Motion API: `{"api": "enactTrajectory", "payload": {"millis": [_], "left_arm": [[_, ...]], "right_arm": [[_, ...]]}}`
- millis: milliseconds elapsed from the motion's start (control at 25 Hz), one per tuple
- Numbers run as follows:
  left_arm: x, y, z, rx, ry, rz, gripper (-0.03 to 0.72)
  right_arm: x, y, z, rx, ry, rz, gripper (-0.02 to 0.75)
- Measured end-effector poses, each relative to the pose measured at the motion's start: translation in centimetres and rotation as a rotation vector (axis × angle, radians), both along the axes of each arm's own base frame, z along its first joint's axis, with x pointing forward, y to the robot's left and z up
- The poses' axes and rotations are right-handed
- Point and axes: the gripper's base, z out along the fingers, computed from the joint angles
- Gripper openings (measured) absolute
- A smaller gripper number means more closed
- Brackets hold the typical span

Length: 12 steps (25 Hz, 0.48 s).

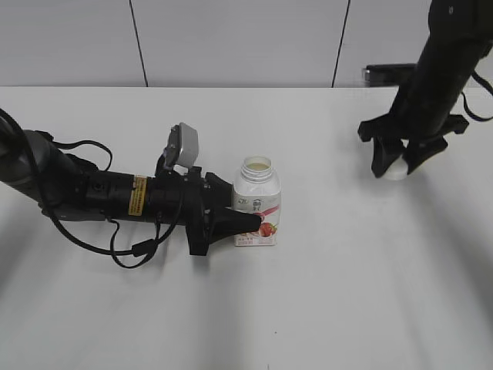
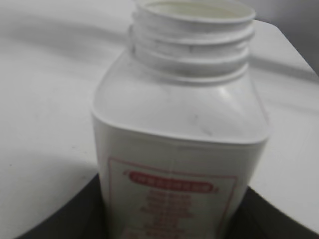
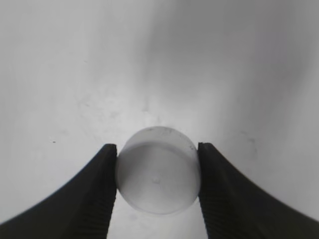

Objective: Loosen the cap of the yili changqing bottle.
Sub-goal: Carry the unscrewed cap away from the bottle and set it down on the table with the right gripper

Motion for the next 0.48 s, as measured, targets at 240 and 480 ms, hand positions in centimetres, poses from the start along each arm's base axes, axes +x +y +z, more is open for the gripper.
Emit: {"api": "enactTrajectory", "payload": {"millis": [240,480], "left_arm": [[0.0,0.0,0.0,0.0,0.0,0.0,0.365],[0.0,0.0,0.0,0.0,0.0,0.0,0.365]], "right_arm": [[-2.7,-1.2,-2.9,-0.011,0.046,-0.064,0.387],[-3.0,-1.2,-3.3,0.006,0.036,-0.089,0.387]]}}
